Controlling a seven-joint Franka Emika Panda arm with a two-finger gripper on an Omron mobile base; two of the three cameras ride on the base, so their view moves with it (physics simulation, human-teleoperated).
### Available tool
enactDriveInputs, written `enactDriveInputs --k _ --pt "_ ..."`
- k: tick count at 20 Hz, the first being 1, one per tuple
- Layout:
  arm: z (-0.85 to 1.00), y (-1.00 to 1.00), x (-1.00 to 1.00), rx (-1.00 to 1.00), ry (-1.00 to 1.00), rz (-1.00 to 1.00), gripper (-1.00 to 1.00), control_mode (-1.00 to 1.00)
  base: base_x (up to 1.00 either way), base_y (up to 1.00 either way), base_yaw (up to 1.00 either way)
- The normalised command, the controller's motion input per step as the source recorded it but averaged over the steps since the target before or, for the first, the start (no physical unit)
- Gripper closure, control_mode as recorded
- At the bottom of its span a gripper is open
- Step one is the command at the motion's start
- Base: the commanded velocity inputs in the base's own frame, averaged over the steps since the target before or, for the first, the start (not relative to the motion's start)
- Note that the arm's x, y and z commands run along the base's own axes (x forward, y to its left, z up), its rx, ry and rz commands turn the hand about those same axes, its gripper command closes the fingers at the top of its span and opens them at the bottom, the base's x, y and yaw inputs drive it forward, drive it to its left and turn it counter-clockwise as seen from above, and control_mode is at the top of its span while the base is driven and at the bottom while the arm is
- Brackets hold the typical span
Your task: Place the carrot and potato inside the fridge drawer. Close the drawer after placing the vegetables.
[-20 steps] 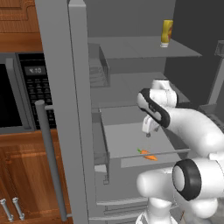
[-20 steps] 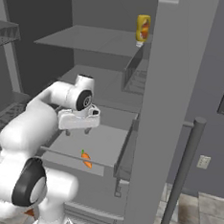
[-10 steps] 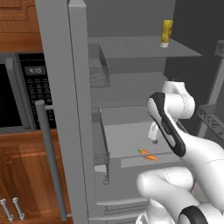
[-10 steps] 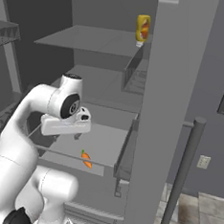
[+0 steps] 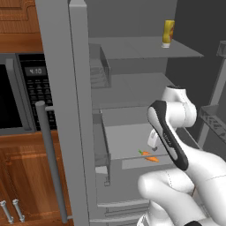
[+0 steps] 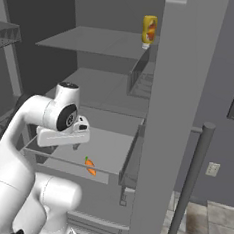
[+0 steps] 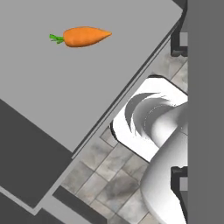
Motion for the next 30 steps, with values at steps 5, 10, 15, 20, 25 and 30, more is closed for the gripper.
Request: enactDriveInputs --k 5,10,15,20,25,30 --pt "0.00 -0.05 -0.25 0.00 -0.04 0.00 -1.00 -1.00 0.00 0.00 0.00" --pt "0.00 0.00 0.00 0.00 0.00 0.00 -1.00 1.00 -0.99 -0.19 0.04" --pt "0.00 0.00 0.00 0.00 0.00 0.00 -1.00 1.00 -1.00 -0.31 0.27" --pt "0.00 0.00 0.00 0.00 0.00 0.00 -1.00 1.00 -0.90 -0.27 0.47" --pt "0.00 0.00 0.00 0.00 0.00 0.00 -1.00 1.00 -0.52 -0.44 0.56" --pt "0.00 0.00 0.00 0.00 0.00 0.00 -1.00 1.00 -0.64 -0.47 0.60"
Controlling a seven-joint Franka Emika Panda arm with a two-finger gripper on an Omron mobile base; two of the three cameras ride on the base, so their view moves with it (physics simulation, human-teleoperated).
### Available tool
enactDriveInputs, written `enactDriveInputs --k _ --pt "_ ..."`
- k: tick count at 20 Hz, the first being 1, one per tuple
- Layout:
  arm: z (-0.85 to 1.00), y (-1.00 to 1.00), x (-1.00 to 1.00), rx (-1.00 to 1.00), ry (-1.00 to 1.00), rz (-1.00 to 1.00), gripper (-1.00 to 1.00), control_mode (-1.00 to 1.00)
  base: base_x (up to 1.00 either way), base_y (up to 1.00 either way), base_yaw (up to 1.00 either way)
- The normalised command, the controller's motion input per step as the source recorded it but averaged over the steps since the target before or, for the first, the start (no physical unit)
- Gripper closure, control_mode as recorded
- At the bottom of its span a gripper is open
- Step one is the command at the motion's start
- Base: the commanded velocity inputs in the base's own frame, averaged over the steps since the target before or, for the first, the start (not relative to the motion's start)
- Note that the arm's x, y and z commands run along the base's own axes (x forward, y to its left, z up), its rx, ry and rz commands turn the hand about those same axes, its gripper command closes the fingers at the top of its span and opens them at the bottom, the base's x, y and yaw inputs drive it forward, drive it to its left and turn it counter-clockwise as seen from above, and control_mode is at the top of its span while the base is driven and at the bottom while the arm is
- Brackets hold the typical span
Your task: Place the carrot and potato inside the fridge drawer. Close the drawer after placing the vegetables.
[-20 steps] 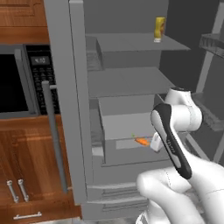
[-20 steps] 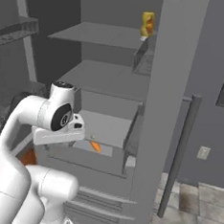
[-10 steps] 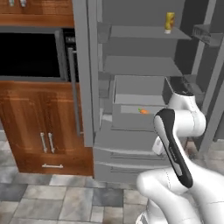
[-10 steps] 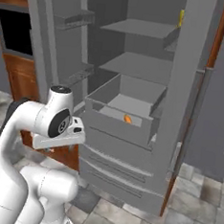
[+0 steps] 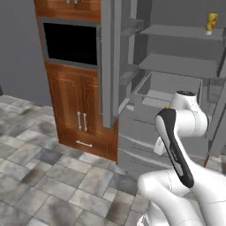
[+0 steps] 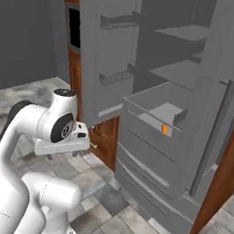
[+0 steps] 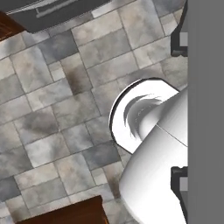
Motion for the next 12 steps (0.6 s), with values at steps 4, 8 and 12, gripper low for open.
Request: enactDriveInputs --k 4,8,12 --pt "0.00 0.00 0.00 0.00 0.00 0.00 -1.00 1.00 -0.90 -0.47 0.61" --pt "0.00 0.00 0.00 0.00 0.00 0.00 -1.00 1.00 -0.87 -0.19 0.59" --pt "0.00 0.00 0.00 0.00 0.00 0.00 -1.00 1.00 -0.74 0.29 0.53"
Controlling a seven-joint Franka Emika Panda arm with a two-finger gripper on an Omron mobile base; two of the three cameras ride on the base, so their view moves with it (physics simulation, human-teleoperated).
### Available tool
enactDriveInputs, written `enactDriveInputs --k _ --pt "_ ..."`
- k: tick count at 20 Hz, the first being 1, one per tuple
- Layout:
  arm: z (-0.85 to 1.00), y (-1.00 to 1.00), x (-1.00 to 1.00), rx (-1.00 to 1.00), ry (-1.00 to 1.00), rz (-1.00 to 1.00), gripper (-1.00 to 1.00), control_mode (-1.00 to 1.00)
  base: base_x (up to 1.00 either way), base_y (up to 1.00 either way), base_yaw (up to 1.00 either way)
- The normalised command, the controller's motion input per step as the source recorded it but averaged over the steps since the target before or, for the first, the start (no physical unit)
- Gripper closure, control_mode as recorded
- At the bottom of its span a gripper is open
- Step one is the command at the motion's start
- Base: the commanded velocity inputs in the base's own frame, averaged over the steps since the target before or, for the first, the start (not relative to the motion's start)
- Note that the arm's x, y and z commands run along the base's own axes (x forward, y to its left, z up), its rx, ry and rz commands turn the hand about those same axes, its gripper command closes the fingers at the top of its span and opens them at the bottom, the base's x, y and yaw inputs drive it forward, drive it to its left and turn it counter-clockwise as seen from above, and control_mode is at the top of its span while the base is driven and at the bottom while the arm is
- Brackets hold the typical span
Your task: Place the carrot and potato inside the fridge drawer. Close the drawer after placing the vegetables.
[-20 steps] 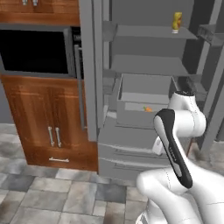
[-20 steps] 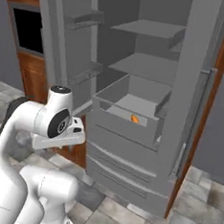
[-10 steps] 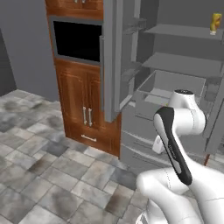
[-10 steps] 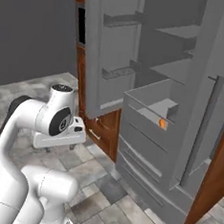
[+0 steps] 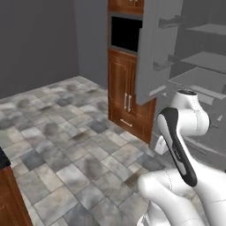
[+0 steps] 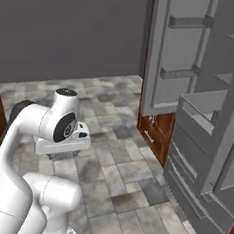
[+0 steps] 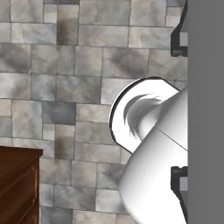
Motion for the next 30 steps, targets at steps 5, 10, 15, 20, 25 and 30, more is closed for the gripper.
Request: enactDriveInputs --k 5,10,15,20,25,30 --pt "0.00 0.00 0.00 0.00 0.00 0.00 -1.00 1.00 -0.53 0.53 0.53" --pt "0.00 0.00 0.00 0.00 0.00 0.00 -1.00 1.00 0.06 0.78 0.32" --pt "0.00 0.00 0.00 0.00 0.00 0.00 -1.00 1.00 0.38 1.00 0.09" --pt "0.00 0.00 0.00 0.00 0.00 0.00 -1.00 1.00 0.33 1.00 0.00" --pt "0.00 0.00 0.00 0.00 0.00 0.00 -1.00 1.00 0.47 0.53 0.00" --pt "0.00 0.00 0.00 0.00 0.00 0.00 -1.00 1.00 0.65 0.10 0.09"
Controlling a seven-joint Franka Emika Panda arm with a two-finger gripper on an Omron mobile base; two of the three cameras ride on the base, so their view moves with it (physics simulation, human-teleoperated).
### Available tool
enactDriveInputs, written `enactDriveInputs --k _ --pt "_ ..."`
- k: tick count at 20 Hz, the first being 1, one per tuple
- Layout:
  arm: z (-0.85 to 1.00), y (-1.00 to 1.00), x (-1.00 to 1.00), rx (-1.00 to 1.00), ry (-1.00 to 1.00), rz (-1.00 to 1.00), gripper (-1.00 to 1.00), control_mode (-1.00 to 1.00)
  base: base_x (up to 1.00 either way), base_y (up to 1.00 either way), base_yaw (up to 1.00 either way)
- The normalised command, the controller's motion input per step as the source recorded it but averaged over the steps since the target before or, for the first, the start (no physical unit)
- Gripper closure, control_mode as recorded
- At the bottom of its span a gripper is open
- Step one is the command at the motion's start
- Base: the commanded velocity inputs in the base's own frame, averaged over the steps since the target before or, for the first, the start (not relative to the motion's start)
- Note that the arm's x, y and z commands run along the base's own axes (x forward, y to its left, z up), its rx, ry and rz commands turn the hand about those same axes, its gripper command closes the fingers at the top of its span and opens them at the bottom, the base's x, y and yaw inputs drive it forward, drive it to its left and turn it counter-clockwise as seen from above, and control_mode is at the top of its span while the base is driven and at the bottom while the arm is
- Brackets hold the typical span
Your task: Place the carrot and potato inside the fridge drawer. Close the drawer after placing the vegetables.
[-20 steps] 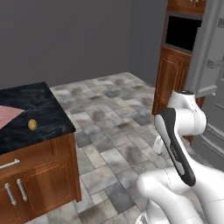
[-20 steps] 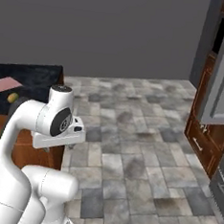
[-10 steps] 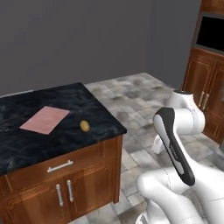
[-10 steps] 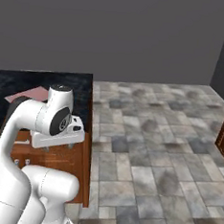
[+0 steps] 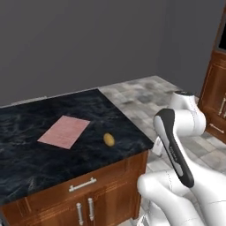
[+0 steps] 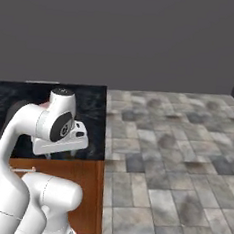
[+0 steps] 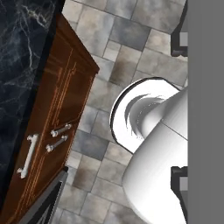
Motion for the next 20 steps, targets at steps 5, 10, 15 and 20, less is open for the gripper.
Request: enactDriveInputs --k 5,10,15,20 --pt "0.00 0.00 0.00 0.00 0.00 0.00 -1.00 1.00 0.43 0.16 0.15" --pt "0.00 0.00 0.00 0.00 0.00 0.00 -1.00 1.00 0.00 0.21 0.23" --pt "0.00 0.00 0.00 0.00 0.00 0.00 -1.00 1.00 0.05 0.09 0.30" --pt "-0.01 0.03 0.03 0.00 0.00 0.00 -1.00 -1.00 0.01 0.04 0.15"
